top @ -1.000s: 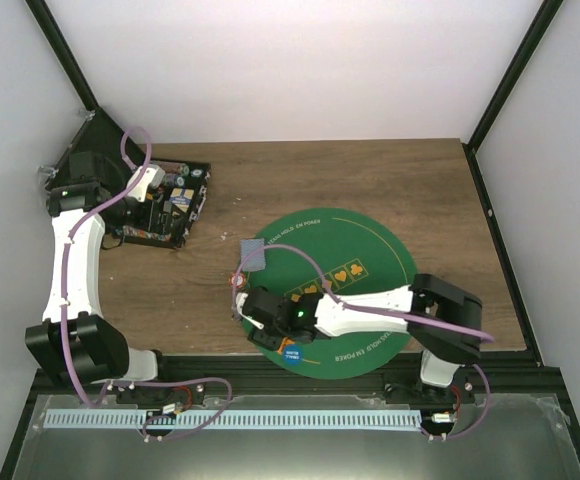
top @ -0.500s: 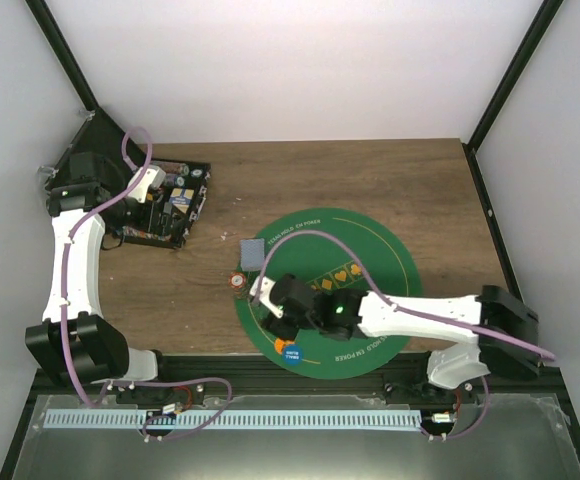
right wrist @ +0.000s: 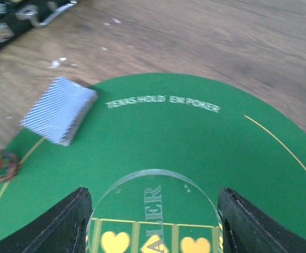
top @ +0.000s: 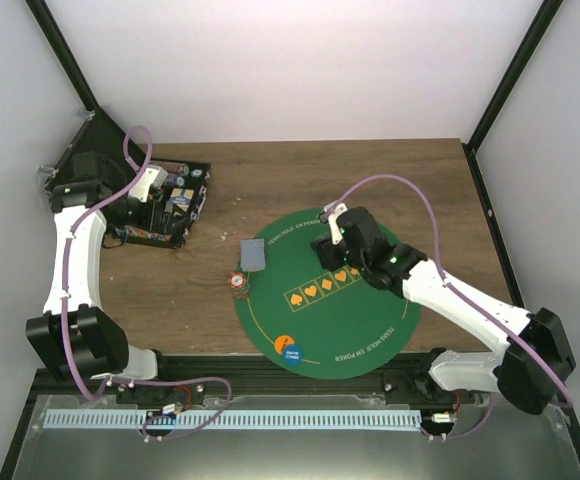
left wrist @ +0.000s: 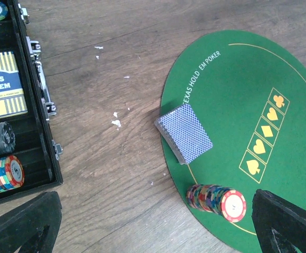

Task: Distribute texas hold em gaming equipment

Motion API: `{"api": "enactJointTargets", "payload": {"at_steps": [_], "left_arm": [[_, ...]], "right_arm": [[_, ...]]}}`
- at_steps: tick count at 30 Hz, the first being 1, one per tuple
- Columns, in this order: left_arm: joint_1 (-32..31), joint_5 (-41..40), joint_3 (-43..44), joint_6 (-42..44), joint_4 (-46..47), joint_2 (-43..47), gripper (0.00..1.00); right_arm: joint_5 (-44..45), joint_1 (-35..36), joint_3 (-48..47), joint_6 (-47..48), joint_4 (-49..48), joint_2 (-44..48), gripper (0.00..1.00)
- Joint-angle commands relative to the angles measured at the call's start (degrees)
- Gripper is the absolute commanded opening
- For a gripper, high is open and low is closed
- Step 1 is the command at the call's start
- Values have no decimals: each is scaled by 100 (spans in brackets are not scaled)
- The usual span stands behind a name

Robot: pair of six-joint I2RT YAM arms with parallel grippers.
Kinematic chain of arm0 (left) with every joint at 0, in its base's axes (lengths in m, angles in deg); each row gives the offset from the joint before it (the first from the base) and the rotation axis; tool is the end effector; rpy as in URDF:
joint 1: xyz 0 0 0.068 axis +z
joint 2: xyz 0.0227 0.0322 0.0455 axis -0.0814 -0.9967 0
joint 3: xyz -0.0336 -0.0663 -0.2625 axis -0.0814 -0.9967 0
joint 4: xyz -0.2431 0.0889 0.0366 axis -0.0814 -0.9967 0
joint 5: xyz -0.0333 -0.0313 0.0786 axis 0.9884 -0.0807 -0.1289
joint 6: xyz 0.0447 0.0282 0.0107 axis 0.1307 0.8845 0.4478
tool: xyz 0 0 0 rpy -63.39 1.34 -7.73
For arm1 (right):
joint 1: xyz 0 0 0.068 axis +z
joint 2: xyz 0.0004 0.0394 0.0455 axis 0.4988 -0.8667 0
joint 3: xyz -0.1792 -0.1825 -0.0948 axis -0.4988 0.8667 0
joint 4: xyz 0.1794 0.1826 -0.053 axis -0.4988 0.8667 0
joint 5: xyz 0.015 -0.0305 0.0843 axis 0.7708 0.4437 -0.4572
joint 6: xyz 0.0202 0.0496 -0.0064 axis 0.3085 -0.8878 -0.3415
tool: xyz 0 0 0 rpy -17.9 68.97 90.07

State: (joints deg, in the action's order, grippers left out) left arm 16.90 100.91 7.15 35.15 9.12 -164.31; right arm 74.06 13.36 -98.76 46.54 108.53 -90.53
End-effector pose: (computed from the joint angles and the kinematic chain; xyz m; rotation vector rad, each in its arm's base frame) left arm 0.2613 0.0344 0.3440 0.5256 2.4063 -0.6024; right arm 0.1963 0.1793 0.2770 -0.6259 2.1552 0.3578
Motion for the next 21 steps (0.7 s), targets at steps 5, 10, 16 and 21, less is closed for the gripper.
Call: {"api": "enactJointTargets", "payload": {"at_steps": [5,10,16,21], "left_arm": [[-9,160,-46,98,-171,-17,100],[-12,28,-152,178,-194,-49,99],[-22,29,-176,179,-194,-182,100],[-60,34,-151,157,-177,-254,99]], "right_arm": [[-286,-1199,-568,-152,-161,-705,36],[-356,-1515,-781,-46,-180,-1161,36],[-329,-1595,-874,145,-275,-1579,36],[-433,-1728,-1174,203,-310,-2145,35]]}}
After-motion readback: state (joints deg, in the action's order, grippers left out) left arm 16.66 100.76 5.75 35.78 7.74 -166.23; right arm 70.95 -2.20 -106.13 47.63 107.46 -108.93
